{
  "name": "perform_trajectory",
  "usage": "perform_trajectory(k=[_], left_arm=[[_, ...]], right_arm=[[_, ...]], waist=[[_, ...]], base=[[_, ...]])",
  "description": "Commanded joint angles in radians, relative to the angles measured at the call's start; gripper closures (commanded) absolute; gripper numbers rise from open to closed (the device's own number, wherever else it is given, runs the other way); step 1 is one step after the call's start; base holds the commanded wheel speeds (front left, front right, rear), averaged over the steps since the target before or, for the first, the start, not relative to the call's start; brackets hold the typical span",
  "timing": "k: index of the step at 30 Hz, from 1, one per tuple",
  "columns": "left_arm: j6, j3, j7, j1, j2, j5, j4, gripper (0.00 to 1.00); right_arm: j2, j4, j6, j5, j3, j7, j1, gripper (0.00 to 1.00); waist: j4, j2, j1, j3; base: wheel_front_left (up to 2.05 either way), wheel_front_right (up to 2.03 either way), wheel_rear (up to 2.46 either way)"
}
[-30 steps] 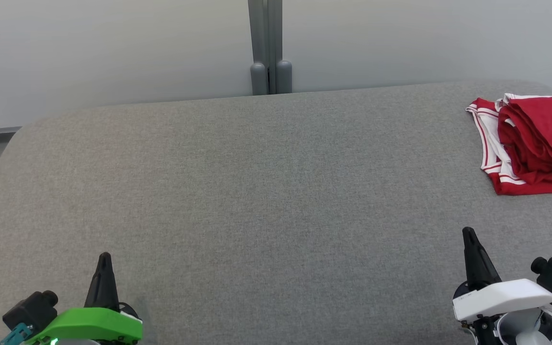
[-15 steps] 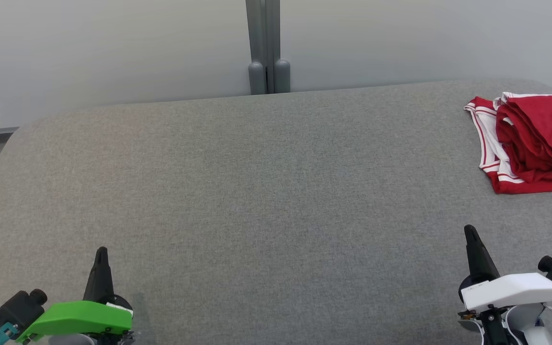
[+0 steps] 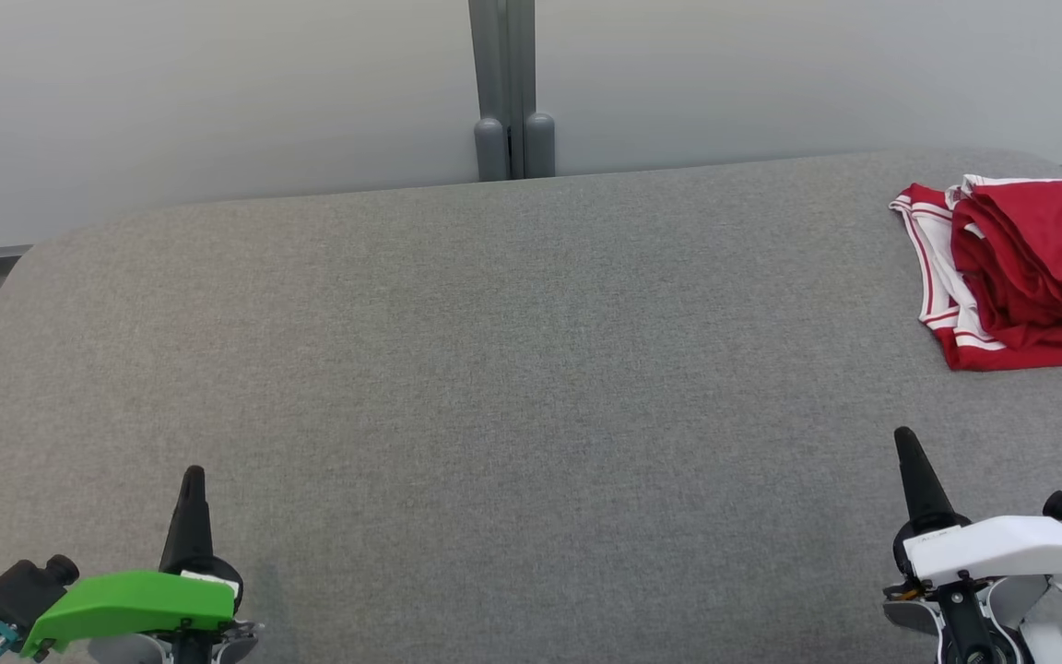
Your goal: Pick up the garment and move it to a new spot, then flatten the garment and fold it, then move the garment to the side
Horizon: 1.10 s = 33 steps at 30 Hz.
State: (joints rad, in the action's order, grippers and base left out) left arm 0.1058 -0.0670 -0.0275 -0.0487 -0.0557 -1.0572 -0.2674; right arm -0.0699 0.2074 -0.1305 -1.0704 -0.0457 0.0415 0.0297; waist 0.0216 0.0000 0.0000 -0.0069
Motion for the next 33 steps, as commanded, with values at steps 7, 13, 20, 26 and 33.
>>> perform_trajectory(k=[7, 13, 20, 26, 33], left_arm=[[0.009, -0.012, 0.023, -0.034, -0.002, -0.087, 0.013, 1.00], [0.011, -0.017, 0.038, -0.039, -0.001, -0.148, 0.015, 1.00], [0.013, -0.022, 0.055, -0.043, 0.000, -0.215, 0.016, 1.00], [0.016, -0.026, 0.070, -0.047, 0.001, -0.266, 0.018, 1.00], [0.018, -0.031, 0.084, -0.051, 0.002, -0.323, 0.019, 1.00]], right_arm=[[0.000, -0.001, -0.001, -0.090, -0.011, -0.024, 0.032, 1.00], [0.002, 0.004, -0.001, -0.150, -0.017, -0.040, 0.039, 1.00], [0.003, 0.010, -0.001, -0.215, -0.023, -0.058, 0.047, 1.00], [0.005, 0.014, -0.001, -0.267, -0.029, -0.072, 0.051, 1.00], [0.006, 0.019, -0.001, -0.324, -0.035, -0.087, 0.059, 1.00]], waist=[[-0.002, 0.0000, 0.0000, 0.001], [-0.004, 0.0000, 0.0000, 0.002], [-0.007, 0.0000, 0.0000, 0.003], [-0.009, 0.0000, 0.0000, 0.004], [-0.011, 0.0000, 0.0000, 0.005]], base=[[0.00, 0.00, 0.00], [0.00, 0.00, 0.00], [0.00, 0.00, 0.00], [0.00, 0.00, 0.00], [0.00, 0.00, 0.00]])
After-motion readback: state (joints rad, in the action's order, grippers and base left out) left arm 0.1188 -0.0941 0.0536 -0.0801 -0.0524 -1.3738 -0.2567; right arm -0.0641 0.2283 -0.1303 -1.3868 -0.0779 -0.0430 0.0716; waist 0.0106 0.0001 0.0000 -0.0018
